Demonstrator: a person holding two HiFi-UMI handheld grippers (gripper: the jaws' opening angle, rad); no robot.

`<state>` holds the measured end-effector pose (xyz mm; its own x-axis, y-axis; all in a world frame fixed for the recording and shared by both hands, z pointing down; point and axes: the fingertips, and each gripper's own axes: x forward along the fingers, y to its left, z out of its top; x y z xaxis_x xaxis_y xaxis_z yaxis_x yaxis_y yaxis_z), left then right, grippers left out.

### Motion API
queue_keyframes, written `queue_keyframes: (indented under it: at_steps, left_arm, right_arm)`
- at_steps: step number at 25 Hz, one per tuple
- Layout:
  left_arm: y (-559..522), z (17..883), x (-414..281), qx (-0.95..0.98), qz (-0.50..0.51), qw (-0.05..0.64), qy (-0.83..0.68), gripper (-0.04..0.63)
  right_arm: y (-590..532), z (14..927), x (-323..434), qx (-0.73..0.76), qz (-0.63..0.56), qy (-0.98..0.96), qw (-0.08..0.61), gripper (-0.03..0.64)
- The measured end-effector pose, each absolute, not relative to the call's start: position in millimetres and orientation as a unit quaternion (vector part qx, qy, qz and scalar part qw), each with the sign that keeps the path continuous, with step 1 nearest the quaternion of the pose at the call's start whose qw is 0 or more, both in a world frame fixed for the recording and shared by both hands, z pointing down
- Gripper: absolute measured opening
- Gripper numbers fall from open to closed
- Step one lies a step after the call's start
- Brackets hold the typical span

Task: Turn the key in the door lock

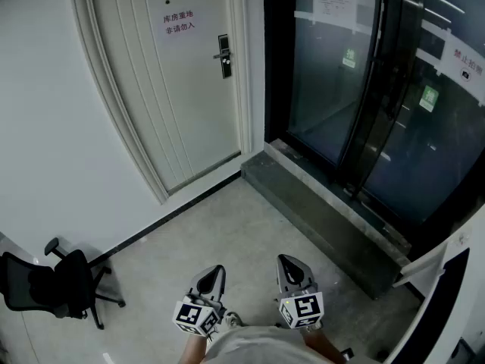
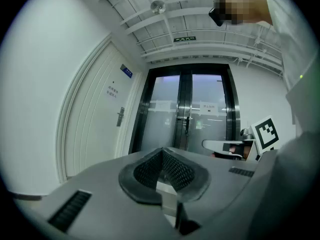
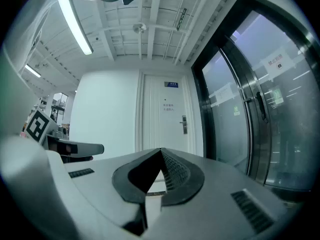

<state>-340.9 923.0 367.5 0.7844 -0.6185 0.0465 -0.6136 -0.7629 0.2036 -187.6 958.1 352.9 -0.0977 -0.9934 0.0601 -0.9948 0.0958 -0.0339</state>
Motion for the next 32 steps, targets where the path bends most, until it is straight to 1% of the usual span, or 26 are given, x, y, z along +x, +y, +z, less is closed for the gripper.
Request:
queue_keyframes:
  at_steps: [5,12,17,19,24,28,32]
  left_arm:
    - [974,371,-310,0.932,-0.02,0.102,-0.348,0.005]
    - [1009,387,-316,0.921,-0.007,0.111,-0.373,0.005]
    - [1016,377,-309,0.931,-0.003,0.093,-0.353,0.005]
    - [1014,375,-319,0.931,-0.004,0.087,-0.354,0.005]
    - [999,378,-358,0.925,-0.006,0.097,-0.368,0.005]
    - [979,379,-387,0.917,-0.013,0.097,-0.387,0.005]
    - [963,372,-417,0.906,-0.033,0.083,-0.415,0.005]
  right_arm:
    - [994,357,-158,0.652,0.029,-0.757,0.015,0.002]
    - [1022,368,-155,0.635,0.04,-0.771,0.013,0.002]
    - [1029,368,-157,0.639,0.035,-0.768,0.028,0.002]
    - [1026,365,-168,0.638,0.031,-0.769,0.024,0.002]
    - [1014,357,-203,0.641,0.036,-0.766,0.001,0.002]
    - [1011,353,-223,0.642,0.027,-0.766,0.001,0.002]
    - [1009,359,-233,0.653,0.035,-0.756,0.004,0.002]
